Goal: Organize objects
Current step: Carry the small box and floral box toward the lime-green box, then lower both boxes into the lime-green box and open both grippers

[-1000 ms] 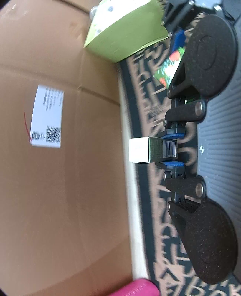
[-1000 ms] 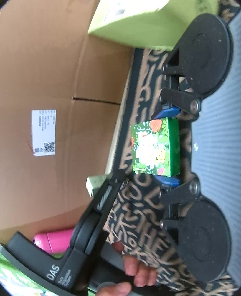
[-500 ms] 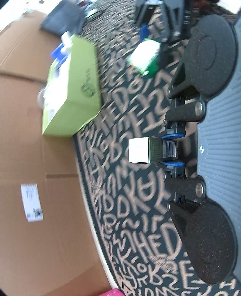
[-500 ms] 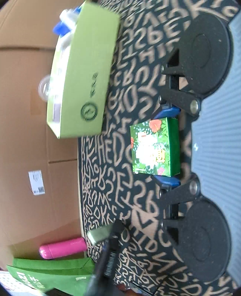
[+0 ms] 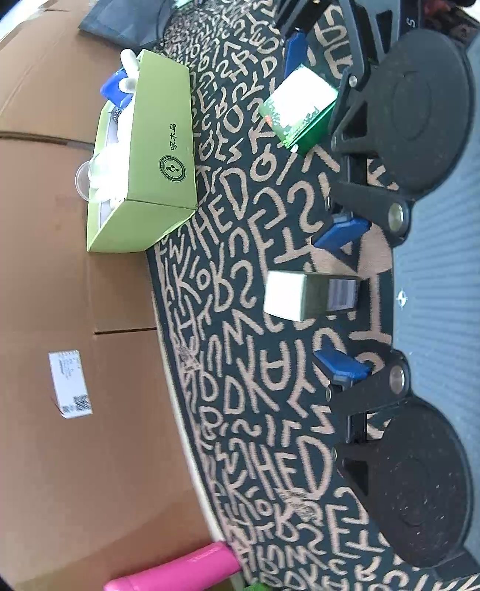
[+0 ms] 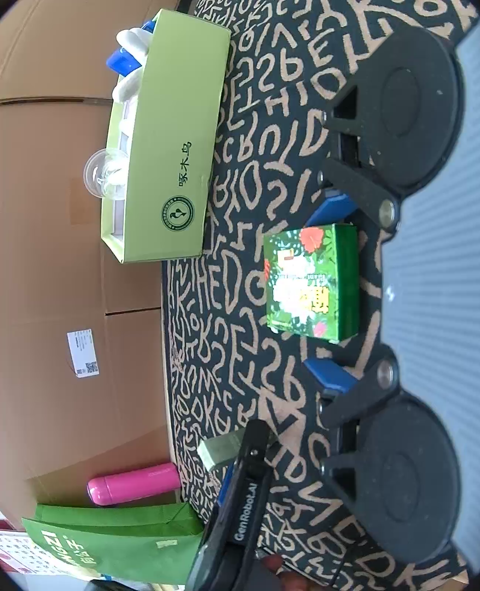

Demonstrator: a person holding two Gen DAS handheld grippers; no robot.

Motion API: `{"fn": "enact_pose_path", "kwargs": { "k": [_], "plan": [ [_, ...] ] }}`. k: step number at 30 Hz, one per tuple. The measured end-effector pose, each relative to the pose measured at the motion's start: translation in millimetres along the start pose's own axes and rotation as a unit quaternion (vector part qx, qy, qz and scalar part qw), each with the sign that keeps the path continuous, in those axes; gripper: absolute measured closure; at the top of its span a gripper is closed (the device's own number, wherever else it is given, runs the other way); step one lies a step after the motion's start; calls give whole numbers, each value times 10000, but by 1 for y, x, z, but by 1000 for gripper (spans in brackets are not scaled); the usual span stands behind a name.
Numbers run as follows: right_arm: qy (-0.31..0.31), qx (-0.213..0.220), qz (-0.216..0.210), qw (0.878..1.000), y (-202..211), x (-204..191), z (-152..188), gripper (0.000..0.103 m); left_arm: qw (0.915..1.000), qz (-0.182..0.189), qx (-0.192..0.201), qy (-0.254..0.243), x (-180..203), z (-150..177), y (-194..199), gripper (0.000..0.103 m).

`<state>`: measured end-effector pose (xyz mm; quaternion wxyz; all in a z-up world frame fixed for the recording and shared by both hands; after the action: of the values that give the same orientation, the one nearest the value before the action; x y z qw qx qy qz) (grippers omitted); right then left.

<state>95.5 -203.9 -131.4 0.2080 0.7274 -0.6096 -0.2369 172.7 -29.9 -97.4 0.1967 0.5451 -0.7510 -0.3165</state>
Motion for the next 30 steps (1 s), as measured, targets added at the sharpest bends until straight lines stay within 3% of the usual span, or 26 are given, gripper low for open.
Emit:
{"fn": "enact_pose_path", "kwargs": {
  "k": [2,4,5,6,9,14,22,27,30],
  "plan": [
    [-33,11,37,10000,-2,2,-2,25,9999,-71,51,-87,2,-4,-3,37],
    [-71,-51,46,10000,-5,4,-1,28,9999,24,78,-105,3,-6,-5,45],
    [-53,-49,69,10000,-5,3,-1,39,9999,84,39,-98,4,-7,-7,68],
    [0,-32,76,10000,-4,3,-1,42,9999,129,-41,-81,5,-6,-8,76],
    [-37,26,0,10000,-1,4,-1,43,9997,203,-107,-11,6,-9,-8,77],
    [-194,187,-105,9996,9,11,-9,43,9992,389,104,-45,18,-28,3,77],
    [-235,1034,188,9942,41,47,-66,43,9945,755,699,-195,56,-101,8,77],
    [-230,1417,479,9885,46,82,-104,43,9913,1108,664,-264,84,-155,-21,77],
    [-288,1570,656,9850,42,105,-124,43,9928,958,559,-449,96,-187,-55,77]
  ]
}}
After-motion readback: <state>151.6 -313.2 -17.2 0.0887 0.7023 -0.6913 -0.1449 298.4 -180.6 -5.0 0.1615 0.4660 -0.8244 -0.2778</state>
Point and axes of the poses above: each gripper's, at about its wrist camera, not at the fingertips, and y roughly against the way its jaws point, x to its right, z to its underside, the point moved 10 cm from there along -y, roughly the way its jaws point
